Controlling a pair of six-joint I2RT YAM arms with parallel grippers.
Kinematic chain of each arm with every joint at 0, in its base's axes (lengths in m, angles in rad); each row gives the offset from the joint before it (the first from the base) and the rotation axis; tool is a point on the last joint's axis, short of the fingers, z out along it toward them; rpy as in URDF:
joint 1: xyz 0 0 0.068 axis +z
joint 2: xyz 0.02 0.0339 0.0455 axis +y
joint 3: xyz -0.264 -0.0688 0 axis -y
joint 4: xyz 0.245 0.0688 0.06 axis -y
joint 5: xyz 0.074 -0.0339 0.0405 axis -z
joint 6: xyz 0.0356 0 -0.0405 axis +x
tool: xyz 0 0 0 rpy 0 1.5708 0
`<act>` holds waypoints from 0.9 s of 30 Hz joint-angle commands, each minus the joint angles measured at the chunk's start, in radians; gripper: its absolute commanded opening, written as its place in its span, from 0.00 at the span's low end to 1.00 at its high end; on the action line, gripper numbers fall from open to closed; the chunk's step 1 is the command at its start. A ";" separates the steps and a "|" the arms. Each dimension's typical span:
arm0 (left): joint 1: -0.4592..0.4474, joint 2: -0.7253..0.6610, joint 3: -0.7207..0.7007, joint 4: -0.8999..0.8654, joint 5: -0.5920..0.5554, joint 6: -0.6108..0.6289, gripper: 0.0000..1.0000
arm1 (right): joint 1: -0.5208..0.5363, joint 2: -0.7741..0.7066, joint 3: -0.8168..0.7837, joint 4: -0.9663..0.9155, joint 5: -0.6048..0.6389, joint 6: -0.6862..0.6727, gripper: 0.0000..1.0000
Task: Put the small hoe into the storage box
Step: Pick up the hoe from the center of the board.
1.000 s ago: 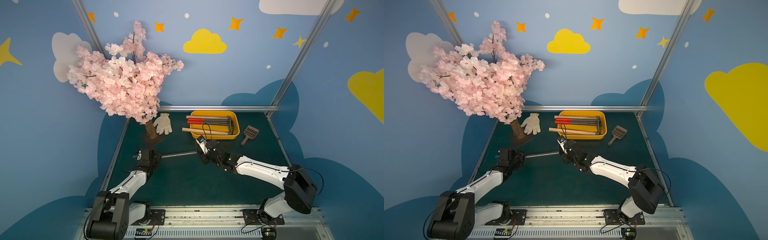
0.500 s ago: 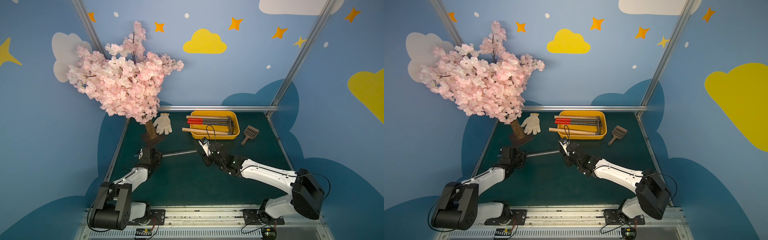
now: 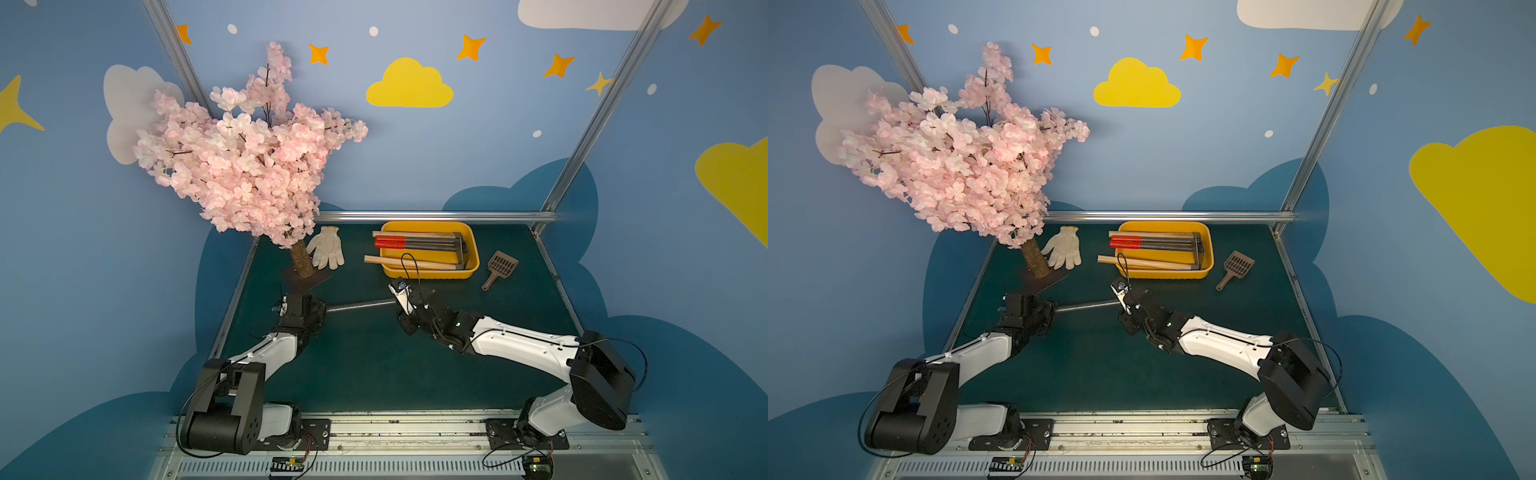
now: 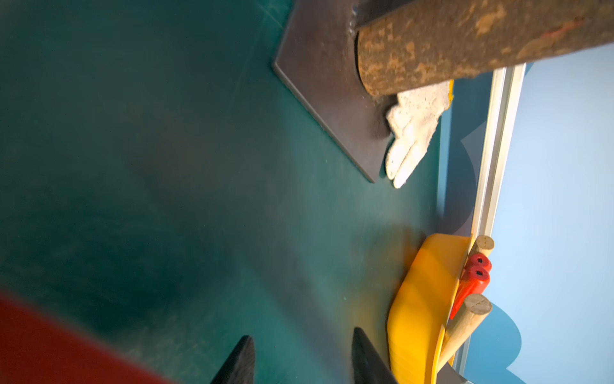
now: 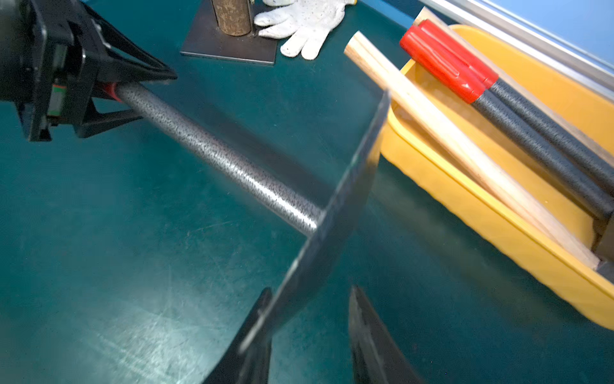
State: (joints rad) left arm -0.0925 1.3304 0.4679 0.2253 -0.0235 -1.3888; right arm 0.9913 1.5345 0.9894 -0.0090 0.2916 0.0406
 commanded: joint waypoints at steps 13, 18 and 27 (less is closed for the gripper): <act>-0.019 0.009 0.047 0.110 0.058 -0.047 0.03 | -0.031 0.073 0.071 0.059 0.103 -0.015 0.00; -0.008 0.040 0.029 0.192 0.088 0.014 0.15 | -0.042 0.058 0.082 0.032 0.138 -0.021 0.00; 0.014 -0.004 0.038 0.116 0.097 0.259 0.82 | -0.123 0.006 0.180 -0.149 0.170 -0.017 0.00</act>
State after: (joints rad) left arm -0.0952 1.3655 0.4824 0.3435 0.0906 -1.2732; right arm 0.8879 1.6001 1.1088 -0.0708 0.4721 0.0505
